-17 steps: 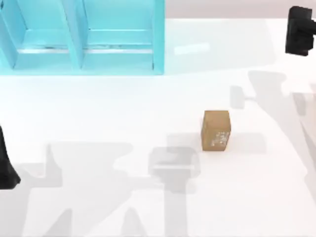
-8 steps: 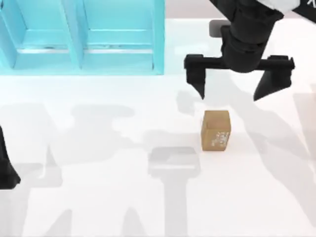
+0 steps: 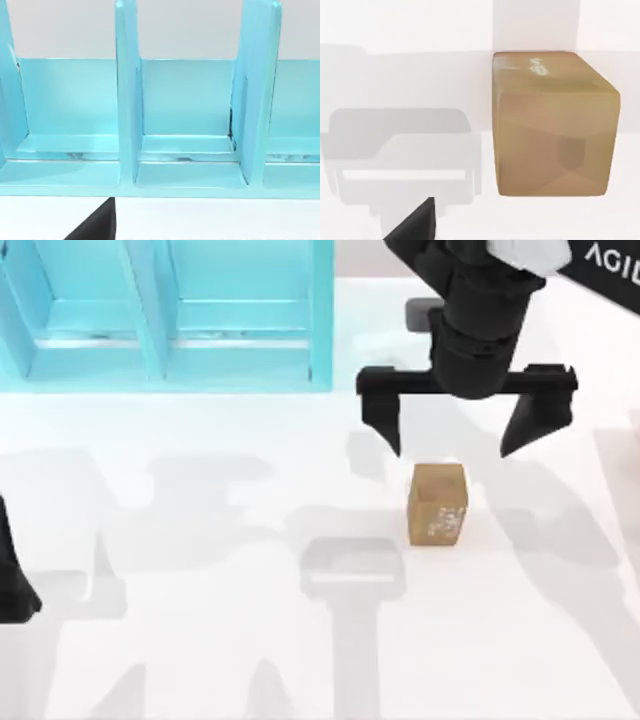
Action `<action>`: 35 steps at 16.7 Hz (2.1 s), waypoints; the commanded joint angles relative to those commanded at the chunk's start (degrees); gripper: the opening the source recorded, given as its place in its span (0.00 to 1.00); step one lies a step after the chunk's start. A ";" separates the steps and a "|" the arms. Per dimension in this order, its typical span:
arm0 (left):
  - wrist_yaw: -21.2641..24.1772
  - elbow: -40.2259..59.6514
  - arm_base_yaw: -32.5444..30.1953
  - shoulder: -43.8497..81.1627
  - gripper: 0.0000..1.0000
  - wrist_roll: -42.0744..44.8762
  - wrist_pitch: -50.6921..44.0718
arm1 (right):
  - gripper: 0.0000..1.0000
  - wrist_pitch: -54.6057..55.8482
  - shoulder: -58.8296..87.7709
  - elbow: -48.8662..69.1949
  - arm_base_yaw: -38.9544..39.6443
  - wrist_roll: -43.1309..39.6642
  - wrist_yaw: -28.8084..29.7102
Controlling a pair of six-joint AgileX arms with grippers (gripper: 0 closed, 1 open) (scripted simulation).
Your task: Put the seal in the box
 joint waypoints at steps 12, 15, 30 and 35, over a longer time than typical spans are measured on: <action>0.00 0.00 0.00 0.00 1.00 0.00 0.00 | 1.00 20.82 3.18 -17.67 0.47 0.30 0.06; 0.00 0.00 0.00 0.00 1.00 0.00 0.00 | 1.00 20.83 3.18 -17.68 0.47 0.30 0.06; 0.00 0.00 0.00 0.00 1.00 0.00 0.00 | 0.00 20.83 3.18 -17.68 0.47 0.30 0.06; 0.00 0.00 0.00 0.00 1.00 0.00 0.00 | 0.00 20.83 3.18 -17.68 0.47 0.30 0.06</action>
